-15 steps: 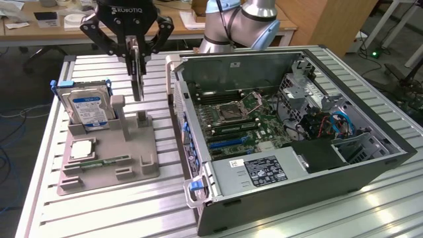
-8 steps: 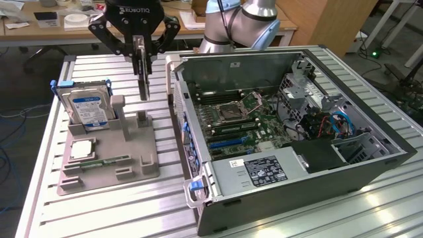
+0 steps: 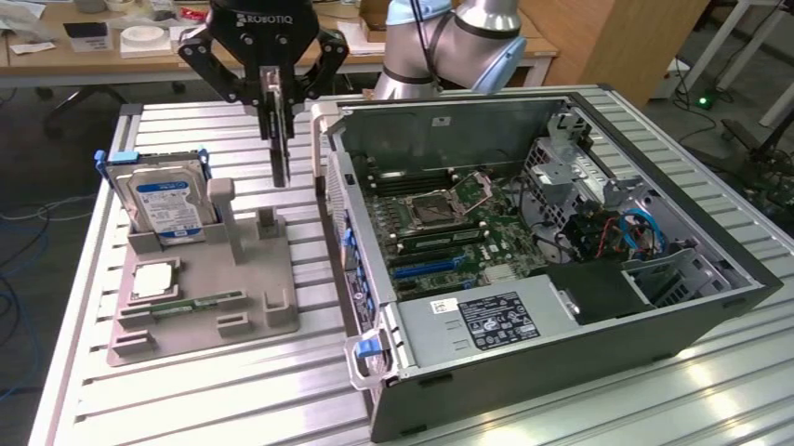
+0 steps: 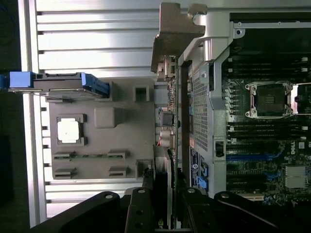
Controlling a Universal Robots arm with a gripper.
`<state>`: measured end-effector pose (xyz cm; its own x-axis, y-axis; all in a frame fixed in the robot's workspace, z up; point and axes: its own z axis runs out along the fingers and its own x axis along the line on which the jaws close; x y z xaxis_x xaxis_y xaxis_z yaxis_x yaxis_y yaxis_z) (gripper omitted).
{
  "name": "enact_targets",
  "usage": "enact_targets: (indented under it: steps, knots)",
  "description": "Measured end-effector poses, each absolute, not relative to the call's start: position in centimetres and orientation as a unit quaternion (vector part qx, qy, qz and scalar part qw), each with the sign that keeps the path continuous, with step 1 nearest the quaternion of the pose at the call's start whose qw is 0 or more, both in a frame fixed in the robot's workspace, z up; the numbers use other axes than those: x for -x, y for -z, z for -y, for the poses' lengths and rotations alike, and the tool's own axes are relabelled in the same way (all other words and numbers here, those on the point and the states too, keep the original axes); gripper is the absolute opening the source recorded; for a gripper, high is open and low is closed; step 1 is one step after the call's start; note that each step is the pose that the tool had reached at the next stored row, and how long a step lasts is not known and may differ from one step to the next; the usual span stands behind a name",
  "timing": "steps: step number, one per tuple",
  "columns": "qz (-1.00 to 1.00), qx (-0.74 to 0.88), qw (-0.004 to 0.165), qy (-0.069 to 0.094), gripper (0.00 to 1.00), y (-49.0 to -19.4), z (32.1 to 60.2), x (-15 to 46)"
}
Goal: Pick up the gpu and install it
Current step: 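Pick up the gpu and move the gpu toward the slot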
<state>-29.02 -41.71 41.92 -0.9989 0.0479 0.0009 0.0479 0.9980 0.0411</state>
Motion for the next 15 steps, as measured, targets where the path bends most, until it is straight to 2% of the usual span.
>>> enact_targets:
  steps: [15]
  knots:
    - [-1.0, -0.024, 0.0, -0.021, 0.27, -41.9, 41.7, 27.3]
